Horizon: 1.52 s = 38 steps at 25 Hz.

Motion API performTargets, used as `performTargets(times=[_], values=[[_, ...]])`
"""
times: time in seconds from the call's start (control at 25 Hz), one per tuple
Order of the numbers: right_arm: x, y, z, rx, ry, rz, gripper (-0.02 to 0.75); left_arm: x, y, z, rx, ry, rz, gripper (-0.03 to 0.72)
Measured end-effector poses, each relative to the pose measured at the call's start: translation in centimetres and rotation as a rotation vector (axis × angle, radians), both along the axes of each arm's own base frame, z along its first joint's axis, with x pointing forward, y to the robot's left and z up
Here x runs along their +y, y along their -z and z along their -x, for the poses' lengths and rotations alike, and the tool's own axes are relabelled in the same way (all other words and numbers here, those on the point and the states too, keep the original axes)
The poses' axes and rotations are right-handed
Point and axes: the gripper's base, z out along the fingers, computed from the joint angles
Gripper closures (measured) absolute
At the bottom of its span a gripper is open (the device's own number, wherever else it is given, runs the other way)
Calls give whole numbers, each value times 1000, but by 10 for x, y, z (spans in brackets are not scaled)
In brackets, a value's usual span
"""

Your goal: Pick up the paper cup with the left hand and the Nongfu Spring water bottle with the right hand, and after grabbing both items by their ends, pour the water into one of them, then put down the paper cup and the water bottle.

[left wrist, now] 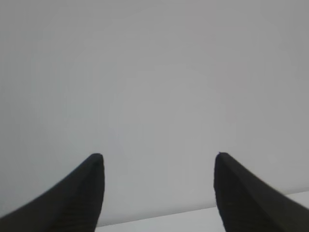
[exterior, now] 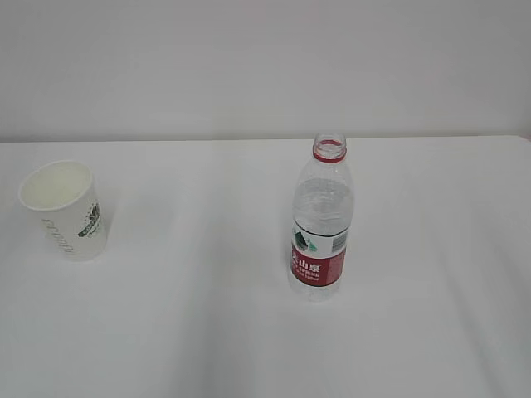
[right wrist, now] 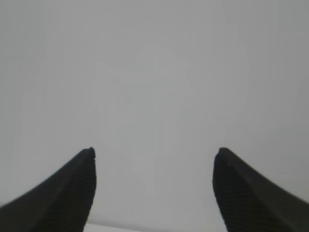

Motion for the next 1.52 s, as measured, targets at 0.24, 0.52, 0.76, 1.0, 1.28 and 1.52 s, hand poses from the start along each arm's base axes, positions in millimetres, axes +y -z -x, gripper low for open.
performTargets(times=[0.24, 0.52, 0.76, 1.0, 1.28, 1.52], values=[[4, -4, -21, 2, -7, 6, 169, -3, -5, -14, -28, 12, -20, 171], [9, -3, -49, 32, -9, 37, 169, -7, -4, -40, 7, 17, -66, 171], [13, 3, -71, 90, -13, 56, 169, -10, 3, -64, 84, 25, -84, 172], [18, 9, -96, 117, -24, 65, 170, -16, 8, -88, 103, 50, -89, 172], [24, 17, -125, 112, -42, 64, 170, -21, 16, -115, 117, 80, -95, 172], [29, 30, -150, 126, -56, 65, 169, -11, 23, -139, 102, 24, -86, 172]])
